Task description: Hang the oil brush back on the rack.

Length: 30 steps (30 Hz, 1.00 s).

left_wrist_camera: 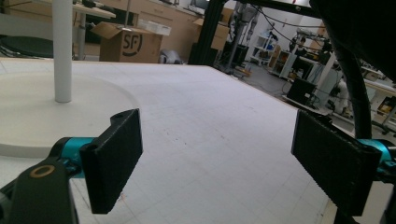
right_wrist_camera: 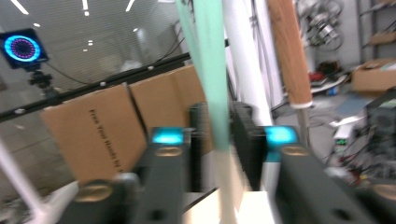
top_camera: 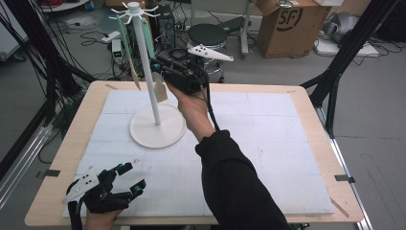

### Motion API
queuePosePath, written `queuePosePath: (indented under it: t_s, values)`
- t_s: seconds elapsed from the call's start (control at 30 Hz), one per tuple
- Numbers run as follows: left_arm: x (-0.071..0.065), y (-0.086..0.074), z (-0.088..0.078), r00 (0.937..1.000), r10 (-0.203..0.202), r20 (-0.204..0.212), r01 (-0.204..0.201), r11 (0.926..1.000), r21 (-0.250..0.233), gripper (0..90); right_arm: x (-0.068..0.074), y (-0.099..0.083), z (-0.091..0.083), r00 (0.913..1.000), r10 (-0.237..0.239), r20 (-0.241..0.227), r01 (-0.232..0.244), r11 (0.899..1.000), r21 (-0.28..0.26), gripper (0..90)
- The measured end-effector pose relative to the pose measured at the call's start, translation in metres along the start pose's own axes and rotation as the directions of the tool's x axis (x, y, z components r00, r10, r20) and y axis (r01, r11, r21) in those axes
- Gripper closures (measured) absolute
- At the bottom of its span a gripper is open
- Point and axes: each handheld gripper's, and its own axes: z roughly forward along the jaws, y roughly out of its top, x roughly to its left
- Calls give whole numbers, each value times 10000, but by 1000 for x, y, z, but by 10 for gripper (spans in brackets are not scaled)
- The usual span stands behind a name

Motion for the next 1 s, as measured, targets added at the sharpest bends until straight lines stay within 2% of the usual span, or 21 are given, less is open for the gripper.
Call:
queuePosePath:
  t_s: [0.07, 0.27, 0.4, 0.57, 0.6, 0.7, 1.0]
  values:
    - [-1, 0, 0, 10000, 12, -20, -12, 10000, 2, 170, -2, -3, -2, 10000, 8, -45, -7, 9999, 114, 594]
    - [-2, -1, -1, 10000, 17, -45, -17, 10000, 19, 169, -5, -10, -11, 9998, 104, -166, -103, 9999, 17, 511]
    - [-3, -1, 0, 10000, 44, -32, -44, 10000, 39, 169, -7, -14, -18, 10000, 65, -14, -65, 9999, 124, 386]
    - [-4, -1, 1, 10000, 85, -38, -84, 9999, 78, 168, -7, -19, -31, 9996, -20, 279, 18, 10000, 73, 286]
    - [-4, -1, 1, 9999, 91, -45, -90, 9999, 79, 168, -6, -20, -35, 9998, -12, 223, 9, 9999, 110, 261]
    - [-4, -1, 1, 9999, 96, -60, -96, 9999, 79, 168, -7, -24, -46, 9999, -83, 74, 83, 10000, -47, 243]
    - [-3, -1, 1, 9999, 71, -110, -71, 10000, 70, 167, -9, -32, -79, 9999, 1, 106, 2, 9997, -226, 243]
